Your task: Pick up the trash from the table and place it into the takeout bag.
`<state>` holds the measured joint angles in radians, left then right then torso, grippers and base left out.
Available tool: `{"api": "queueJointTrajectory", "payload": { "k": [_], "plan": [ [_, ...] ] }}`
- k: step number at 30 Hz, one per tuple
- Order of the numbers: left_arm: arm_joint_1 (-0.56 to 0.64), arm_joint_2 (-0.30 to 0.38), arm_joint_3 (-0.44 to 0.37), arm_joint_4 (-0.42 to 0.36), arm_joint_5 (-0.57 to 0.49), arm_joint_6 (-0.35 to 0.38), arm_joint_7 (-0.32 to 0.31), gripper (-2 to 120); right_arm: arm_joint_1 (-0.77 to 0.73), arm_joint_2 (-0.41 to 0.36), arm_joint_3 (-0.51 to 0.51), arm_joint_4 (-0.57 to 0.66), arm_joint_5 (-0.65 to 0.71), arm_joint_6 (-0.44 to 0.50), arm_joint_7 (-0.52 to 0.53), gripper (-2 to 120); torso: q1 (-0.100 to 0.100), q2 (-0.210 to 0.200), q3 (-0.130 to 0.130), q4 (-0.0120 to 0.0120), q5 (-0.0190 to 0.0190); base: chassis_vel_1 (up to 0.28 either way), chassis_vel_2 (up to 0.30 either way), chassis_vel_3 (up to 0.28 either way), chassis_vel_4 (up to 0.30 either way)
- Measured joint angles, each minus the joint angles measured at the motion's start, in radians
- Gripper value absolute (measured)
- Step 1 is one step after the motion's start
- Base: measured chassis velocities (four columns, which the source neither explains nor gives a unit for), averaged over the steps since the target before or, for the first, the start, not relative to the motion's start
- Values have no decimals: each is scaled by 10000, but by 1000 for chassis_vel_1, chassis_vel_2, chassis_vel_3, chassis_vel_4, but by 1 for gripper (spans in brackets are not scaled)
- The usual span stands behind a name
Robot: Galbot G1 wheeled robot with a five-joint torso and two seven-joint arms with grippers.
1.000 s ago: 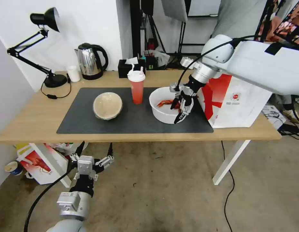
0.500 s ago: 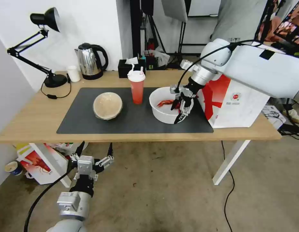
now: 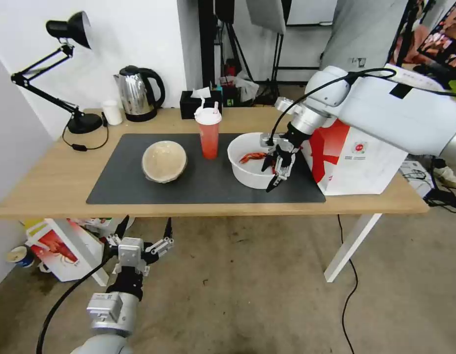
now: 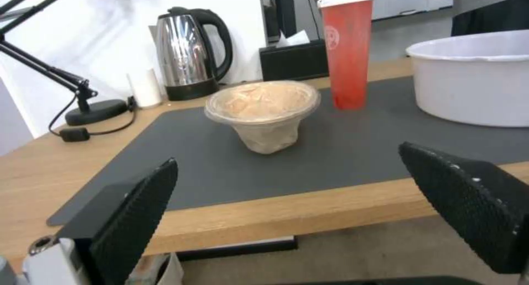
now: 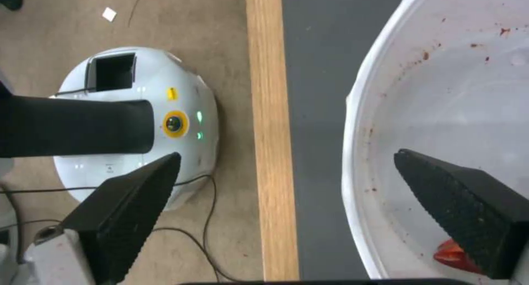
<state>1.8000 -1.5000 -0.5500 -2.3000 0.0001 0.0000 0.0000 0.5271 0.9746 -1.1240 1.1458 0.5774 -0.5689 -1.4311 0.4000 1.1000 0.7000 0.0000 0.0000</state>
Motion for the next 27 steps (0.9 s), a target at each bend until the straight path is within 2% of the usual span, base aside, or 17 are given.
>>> {"api": "queueJointTrajectory", "payload": {
  "k": [6, 9, 13, 16, 22, 25, 26, 27],
  "plan": [
    [0, 0, -1, 0, 0, 0, 0, 100, -71, 35, 70, -97, -126, 0, -11, 86, 0, 0, 0, 0, 0, 0, 0, 0, 0],
    [0, 0, 0, 0, 0, 0, 0, 100, -121, 30, 107, -148, -230, 1, -30, 71, 0, 0, 0, 0, 0, 0, 0, 0, 0],
    [0, 0, 0, 0, 0, 0, 0, 100, -243, 26, 160, -196, -354, 4, -60, 59, 0, 0, 0, 0, 0, 0, 0, 0, 0],
    [0, 0, -1, 0, 0, 0, 0, 100, -315, 20, 188, -218, -414, 5, -85, 57, 1, 0, 0, 0, 1, 0, 0, 0, 0],
    [0, 0, 0, 0, 0, 0, 0, 100, -391, 59, 236, -297, -529, 8, -143, 43, 0, 0, 0, -1, 0, 0, 0, 0, 0],
    [0, 0, 0, 0, 0, 0, 0, 100, -483, 106, 303, -340, -591, 9, -161, 28, 0, 0, 0, 0, -1, 0, 0, 0, 0],
    [0, 0, 0, 0, 0, 0, 0, 100, -483, 106, 303, -340, -591, 9, -161, 28, 0, 0, 0, 0, -1, 0, 0, 0, 0],
    [0, 0, 0, 0, 0, 0, 0, 100, -521, 120, 333, -357, -619, 9, -169, 24, 0, 0, 0, 0, -1, 0, 0, 0, 0]
  ]
}}
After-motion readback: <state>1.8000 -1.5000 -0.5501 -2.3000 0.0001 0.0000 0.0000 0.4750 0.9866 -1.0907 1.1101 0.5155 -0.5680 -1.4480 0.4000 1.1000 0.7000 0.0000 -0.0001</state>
